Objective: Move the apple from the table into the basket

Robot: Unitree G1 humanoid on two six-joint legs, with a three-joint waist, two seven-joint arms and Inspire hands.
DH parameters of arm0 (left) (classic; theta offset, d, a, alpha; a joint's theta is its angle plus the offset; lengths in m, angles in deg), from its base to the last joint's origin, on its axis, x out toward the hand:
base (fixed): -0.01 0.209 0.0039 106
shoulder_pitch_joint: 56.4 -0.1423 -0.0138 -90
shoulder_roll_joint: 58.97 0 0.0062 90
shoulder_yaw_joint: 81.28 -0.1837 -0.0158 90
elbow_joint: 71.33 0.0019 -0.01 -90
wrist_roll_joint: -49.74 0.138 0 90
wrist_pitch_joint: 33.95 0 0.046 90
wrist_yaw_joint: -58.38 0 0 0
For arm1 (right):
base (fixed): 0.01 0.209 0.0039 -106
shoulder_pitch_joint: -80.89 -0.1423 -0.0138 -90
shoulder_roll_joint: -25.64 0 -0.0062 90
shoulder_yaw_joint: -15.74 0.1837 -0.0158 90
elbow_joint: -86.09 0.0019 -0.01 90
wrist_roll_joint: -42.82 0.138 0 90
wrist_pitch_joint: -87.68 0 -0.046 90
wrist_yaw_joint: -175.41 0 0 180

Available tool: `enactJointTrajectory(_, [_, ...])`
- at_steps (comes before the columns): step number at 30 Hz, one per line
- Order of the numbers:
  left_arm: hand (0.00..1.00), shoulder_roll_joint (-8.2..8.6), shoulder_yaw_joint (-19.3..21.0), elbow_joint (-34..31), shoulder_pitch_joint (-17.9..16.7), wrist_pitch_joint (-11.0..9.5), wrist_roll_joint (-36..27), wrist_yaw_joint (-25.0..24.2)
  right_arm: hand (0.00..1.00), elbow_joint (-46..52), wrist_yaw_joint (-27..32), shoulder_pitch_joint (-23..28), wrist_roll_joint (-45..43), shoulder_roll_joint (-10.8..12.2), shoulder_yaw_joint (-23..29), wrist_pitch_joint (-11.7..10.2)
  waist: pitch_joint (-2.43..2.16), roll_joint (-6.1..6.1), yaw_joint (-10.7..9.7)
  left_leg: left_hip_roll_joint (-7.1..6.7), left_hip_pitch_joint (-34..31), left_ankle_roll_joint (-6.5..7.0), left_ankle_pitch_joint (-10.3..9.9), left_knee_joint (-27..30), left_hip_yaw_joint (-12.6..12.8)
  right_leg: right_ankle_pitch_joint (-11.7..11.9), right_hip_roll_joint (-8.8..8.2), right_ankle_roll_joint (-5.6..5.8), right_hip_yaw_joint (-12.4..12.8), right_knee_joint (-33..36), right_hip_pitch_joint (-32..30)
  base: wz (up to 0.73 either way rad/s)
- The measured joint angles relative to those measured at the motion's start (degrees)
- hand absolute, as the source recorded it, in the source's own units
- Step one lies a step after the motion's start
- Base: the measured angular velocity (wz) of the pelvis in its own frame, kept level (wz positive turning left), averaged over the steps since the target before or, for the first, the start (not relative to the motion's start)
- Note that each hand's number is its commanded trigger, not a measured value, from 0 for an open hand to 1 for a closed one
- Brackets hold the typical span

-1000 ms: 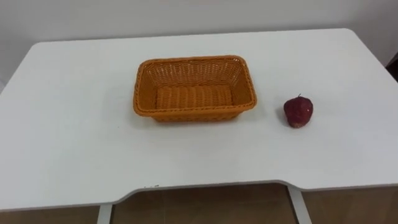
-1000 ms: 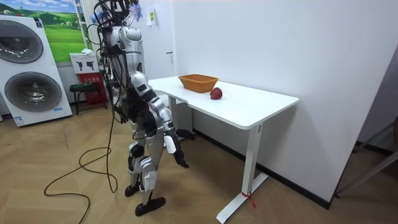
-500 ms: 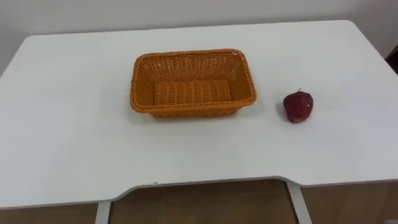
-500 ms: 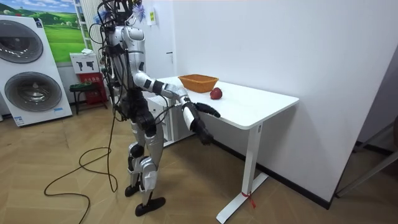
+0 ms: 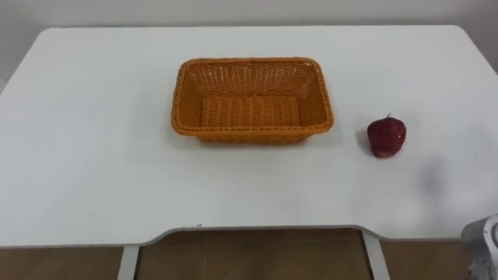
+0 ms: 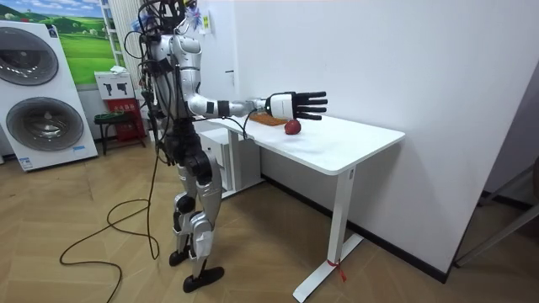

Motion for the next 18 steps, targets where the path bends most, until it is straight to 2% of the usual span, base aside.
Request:
enactJointTrajectory(3, [0.00,-0.03,-0.6,0.0,-0.1,0.0,0.0,-0.1,0.00,-0.2,-5.2,0.0,0.0,0.0,-2.2,1.1,0.05,-0.10,1.0,-0.03,0.1,0.00,0.0,-0.1,-0.1,0.0,-0.03,0.01,-0.1,0.0,0.1,0.01])
enactJointTrajectory(10, [0.00,-0.08,-0.5,0.0,-0.9,0.1,0.0,-0.2,0.00,-3.8,-16.1,0.0,0.1,-0.2,-6.5,2.8,0.56,-0.90,1.2,-0.02,-0.2,-0.01,0.0,0.0,-0.4,0.0,-0.10,-0.01,-0.6,-0.1,0.2,0.02])
enactJointTrajectory(18, [0.00,-0.45,-0.5,0.0,-0.4,0.1,0.1,-0.2,0.00,-3.9,-22.9,0.0,0.1,-0.2,-7.0,3.1,0.41,-0.87,0.9,-0.12,-0.7,-0.01,0.0,0.1,-1.8,0.1,-0.20,0.01,-1.9,-0.2,0.2,0.08])
